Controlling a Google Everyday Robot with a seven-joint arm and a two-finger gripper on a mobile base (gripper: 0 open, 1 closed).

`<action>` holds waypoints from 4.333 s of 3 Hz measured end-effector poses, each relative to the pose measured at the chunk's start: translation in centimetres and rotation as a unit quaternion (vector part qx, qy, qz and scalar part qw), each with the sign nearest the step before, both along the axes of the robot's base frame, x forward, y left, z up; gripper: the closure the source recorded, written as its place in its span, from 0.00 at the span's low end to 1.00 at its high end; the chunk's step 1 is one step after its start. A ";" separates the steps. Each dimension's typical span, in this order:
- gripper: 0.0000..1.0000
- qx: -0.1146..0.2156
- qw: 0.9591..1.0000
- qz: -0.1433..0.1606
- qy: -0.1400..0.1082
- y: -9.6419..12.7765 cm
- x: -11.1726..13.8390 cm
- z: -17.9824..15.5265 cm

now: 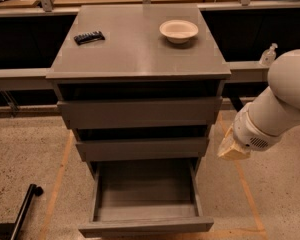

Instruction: Close bottom drawer

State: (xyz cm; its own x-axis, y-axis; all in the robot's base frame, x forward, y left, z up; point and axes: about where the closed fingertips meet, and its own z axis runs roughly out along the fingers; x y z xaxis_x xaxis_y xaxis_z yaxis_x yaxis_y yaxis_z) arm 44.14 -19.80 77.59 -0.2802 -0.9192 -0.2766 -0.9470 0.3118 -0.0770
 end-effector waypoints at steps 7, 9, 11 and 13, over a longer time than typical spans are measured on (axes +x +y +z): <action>1.00 0.170 0.964 0.007 0.203 10.6 -0.5 -32.7; 1.00 0.168 0.963 -0.011 0.210 9.4 -0.8 -35.2; 1.00 0.182 0.958 -0.047 0.218 5.7 1.2 -42.2; 1.00 0.225 0.930 -0.093 0.276 3.7 0.4 -51.0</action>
Offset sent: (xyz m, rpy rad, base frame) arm -0.0113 0.0483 -0.2095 0.1930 0.2698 -0.0031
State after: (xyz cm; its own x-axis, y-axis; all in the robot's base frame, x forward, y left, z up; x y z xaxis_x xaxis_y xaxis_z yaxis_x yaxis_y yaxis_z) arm 44.54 -16.09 26.54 -0.6364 -0.6662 -0.3887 -0.7301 0.3577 0.5822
